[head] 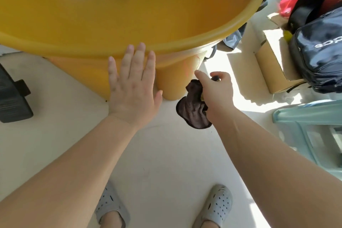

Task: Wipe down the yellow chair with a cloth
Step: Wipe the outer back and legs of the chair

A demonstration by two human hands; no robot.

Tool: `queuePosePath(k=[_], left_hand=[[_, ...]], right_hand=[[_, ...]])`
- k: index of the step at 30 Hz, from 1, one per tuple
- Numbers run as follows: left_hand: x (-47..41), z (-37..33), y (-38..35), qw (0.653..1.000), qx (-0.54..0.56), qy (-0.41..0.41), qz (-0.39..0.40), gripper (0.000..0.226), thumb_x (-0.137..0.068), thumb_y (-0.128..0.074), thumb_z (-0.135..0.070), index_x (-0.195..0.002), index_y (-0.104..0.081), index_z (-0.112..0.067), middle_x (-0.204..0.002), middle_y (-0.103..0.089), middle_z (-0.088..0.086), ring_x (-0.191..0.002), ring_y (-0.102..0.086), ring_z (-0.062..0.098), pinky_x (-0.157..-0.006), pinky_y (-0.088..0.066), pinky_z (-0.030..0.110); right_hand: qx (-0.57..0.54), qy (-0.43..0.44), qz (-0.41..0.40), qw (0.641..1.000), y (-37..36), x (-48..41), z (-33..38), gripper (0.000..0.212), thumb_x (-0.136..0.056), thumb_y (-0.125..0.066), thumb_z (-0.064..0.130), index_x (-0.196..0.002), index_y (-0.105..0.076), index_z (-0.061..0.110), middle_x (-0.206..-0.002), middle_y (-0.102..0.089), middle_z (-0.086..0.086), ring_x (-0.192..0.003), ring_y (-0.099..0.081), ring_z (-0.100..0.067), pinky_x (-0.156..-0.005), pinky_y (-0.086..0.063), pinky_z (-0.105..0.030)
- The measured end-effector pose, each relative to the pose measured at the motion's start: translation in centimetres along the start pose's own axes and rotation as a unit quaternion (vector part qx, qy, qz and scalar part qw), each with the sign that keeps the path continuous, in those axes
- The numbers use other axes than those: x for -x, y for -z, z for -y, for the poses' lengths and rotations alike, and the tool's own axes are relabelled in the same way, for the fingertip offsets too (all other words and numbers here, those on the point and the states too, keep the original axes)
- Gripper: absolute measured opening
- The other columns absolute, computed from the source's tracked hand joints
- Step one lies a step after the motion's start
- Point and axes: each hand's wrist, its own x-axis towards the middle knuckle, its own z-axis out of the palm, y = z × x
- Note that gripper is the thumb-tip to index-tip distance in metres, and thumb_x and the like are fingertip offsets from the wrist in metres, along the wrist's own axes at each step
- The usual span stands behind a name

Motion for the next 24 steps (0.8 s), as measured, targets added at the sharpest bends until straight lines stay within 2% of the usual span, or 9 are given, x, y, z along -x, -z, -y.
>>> queuePosePath(k=[3,6,10,12,13,16,19,21,24], left_hand=[[0.3,-0.2,-2.5,0.999,-0.022,0.006,-0.047,0.098,-0.079,-0.075,-0.039,-0.156,-0.027,-0.002,-0.166,-0.02,0.02,-0.153,-0.015,0.041,-0.118,-0.007,0.068],[0.1,0.4,-5.0,0.993,-0.051,-0.015,-0.106,0.099,-0.081,-0.071,-0.041,-0.158,-0.022,-0.001,-0.166,-0.018,0.022,-0.153,-0.012,0.044,-0.117,-0.001,0.07],[-0.5,-0.2,-6.6,0.98,-0.06,-0.016,-0.187,0.095,-0.083,-0.067,-0.046,-0.156,-0.028,0.001,-0.164,-0.021,0.022,-0.152,-0.015,0.045,-0.116,-0.002,0.071],[-0.7,-0.7,-6.8,0.975,-0.06,-0.031,-0.209,0.094,-0.083,-0.066,-0.047,-0.155,-0.03,0.001,-0.164,-0.022,0.022,-0.153,-0.015,0.045,-0.116,-0.002,0.071],[-0.6,-1.1,-7.1,0.974,-0.065,-0.045,-0.214,0.094,-0.083,-0.066,-0.048,-0.156,-0.029,0.0,-0.165,-0.02,0.021,-0.153,-0.013,0.044,-0.116,0.0,0.071],[-0.5,-2.4,-8.0,0.973,-0.084,-0.072,-0.205,0.097,-0.082,-0.066,-0.051,-0.157,-0.026,-0.004,-0.168,-0.013,0.019,-0.155,-0.005,0.042,-0.117,0.004,0.069],[0.0,-3.9,-8.4,0.975,-0.077,-0.08,-0.195,0.093,-0.083,-0.064,-0.053,-0.157,-0.03,-0.007,-0.168,-0.014,0.018,-0.155,-0.005,0.041,-0.117,0.003,0.069],[1.0,-4.5,-8.9,0.98,-0.065,-0.077,-0.17,0.091,-0.081,-0.062,-0.055,-0.155,-0.034,-0.009,-0.167,-0.016,0.018,-0.155,-0.007,0.04,-0.118,0.002,0.067],[3.5,-4.4,-10.9,0.991,-0.067,-0.074,-0.087,0.092,-0.078,-0.062,-0.058,-0.153,-0.039,-0.01,-0.167,-0.019,0.016,-0.155,-0.008,0.038,-0.119,0.001,0.065]], right_hand=[[-0.102,-0.047,0.041,0.993,0.1,-1.5,-0.8,0.038,-0.075,-0.062,0.037,-0.105,-0.051,0.018,-0.104,-0.058,-0.005,-0.1,-0.066,-0.034,-0.073,-0.049,-0.037],[-0.164,-0.044,0.066,0.983,-0.4,-3.3,-2.9,0.027,-0.087,-0.048,0.019,-0.114,-0.052,0.02,-0.107,-0.054,-0.004,-0.088,-0.058,-0.025,-0.061,-0.047,-0.032],[-0.226,0.019,0.111,0.968,-1.7,-6.0,-7.3,0.046,-0.07,-0.046,0.006,-0.109,-0.058,0.026,-0.112,-0.06,-0.021,-0.08,-0.062,-0.036,-0.048,-0.046,-0.031],[-0.195,0.069,0.088,0.974,-2.4,-7.1,-8.9,0.045,-0.078,-0.047,-0.001,-0.116,-0.056,0.023,-0.106,-0.06,-0.014,-0.081,-0.063,-0.03,-0.048,-0.048,-0.027],[-0.187,0.109,0.071,0.974,-2.7,-7.7,-9.7,0.043,-0.082,-0.048,0.0,-0.117,-0.055,0.025,-0.106,-0.061,-0.011,-0.086,-0.065,-0.027,-0.054,-0.051,-0.029],[-0.199,0.221,0.055,0.953,-3.0,-9.4,-11.4,0.04,-0.079,-0.059,0.008,-0.11,-0.053,0.032,-0.109,-0.068,-0.003,-0.095,-0.071,-0.024,-0.073,-0.059,-0.038],[-0.146,0.28,0.004,0.949,-2.9,-10.3,-12.7,0.033,-0.081,-0.069,0.008,-0.101,-0.054,0.029,-0.101,-0.068,0.006,-0.089,-0.067,-0.014,-0.07,-0.055,-0.027],[-0.115,0.287,-0.041,0.95,-2.8,-10.4,-13.5,0.022,-0.08,-0.073,0.01,-0.093,-0.061,0.024,-0.094,-0.067,0.009,-0.091,-0.063,-0.007,-0.07,-0.046,-0.018],[-0.146,0.229,-0.073,0.96,-3.5,-11.4,-14.8,0.015,-0.079,-0.075,0.014,-0.087,-0.071,0.026,-0.089,-0.069,0.014,-0.089,-0.064,-0.002,-0.076,-0.049,-0.021]])
